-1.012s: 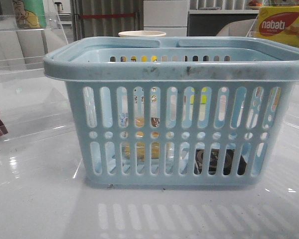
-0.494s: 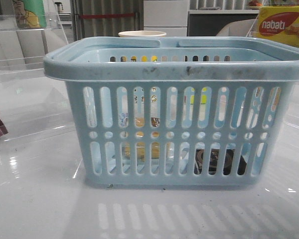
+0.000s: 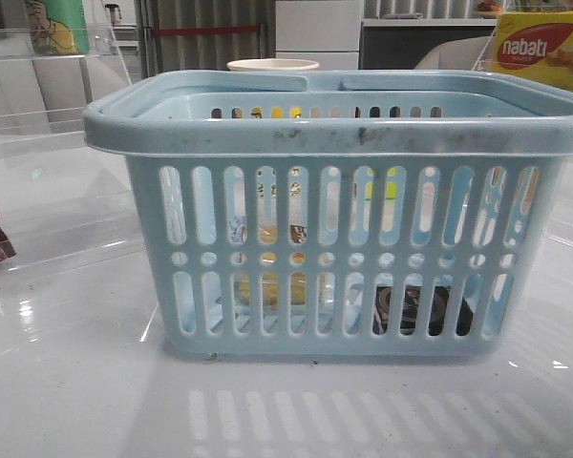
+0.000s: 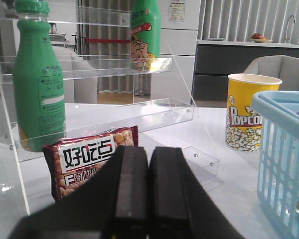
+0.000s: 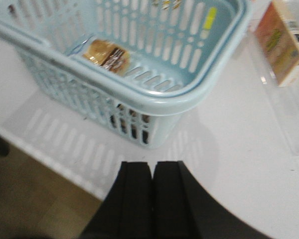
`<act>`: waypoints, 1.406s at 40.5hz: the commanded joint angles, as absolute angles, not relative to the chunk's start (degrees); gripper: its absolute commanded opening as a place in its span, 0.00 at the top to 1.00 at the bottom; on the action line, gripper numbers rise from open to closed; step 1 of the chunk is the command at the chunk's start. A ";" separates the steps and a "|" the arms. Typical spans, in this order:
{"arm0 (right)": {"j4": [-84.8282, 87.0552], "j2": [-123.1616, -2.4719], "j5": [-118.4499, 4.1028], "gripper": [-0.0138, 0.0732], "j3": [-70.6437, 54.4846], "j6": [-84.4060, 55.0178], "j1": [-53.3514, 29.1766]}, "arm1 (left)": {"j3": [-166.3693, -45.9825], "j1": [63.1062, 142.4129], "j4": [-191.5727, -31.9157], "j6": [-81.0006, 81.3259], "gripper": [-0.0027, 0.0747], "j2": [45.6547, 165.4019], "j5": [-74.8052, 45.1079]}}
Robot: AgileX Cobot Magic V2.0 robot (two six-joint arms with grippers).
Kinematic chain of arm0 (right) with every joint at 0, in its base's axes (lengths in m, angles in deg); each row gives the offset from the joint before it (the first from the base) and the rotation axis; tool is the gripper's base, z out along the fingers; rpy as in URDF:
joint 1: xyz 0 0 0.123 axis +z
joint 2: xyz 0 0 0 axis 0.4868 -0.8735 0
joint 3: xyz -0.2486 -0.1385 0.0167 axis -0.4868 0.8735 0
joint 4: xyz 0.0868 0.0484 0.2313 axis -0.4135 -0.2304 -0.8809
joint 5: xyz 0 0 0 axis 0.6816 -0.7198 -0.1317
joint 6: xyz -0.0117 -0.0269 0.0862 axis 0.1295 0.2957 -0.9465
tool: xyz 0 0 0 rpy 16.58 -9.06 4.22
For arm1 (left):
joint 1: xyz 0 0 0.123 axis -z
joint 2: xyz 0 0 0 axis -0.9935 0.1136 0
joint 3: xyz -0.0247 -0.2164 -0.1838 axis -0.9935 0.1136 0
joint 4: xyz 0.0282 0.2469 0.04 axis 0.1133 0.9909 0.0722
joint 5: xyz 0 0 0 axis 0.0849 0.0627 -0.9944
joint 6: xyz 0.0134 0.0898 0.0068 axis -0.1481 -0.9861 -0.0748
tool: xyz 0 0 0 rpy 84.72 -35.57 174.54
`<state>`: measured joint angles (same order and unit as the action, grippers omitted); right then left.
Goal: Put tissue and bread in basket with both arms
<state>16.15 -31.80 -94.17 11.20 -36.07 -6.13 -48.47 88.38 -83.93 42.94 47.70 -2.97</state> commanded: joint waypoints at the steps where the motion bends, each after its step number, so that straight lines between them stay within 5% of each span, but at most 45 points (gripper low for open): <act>1: 17.45 -27.42 -81.03 0.81 14.74 -36.05 -12.10 | -48.09 88.81 -83.94 43.08 0.85 46.71 2.00; 17: 17.46 -7.44 -46.29 0.81 44.18 -36.05 -30.99 | -48.09 88.81 -83.94 43.08 0.85 46.71 2.00; 27: 16.66 -2.62 -41.33 0.81 53.85 -36.05 -33.05 | -48.09 88.81 -83.94 43.08 0.85 46.71 2.00; 57: 14.98 -2.68 -42.54 0.81 53.66 -36.05 -29.19 | -48.09 88.81 -83.94 43.08 0.85 46.71 2.00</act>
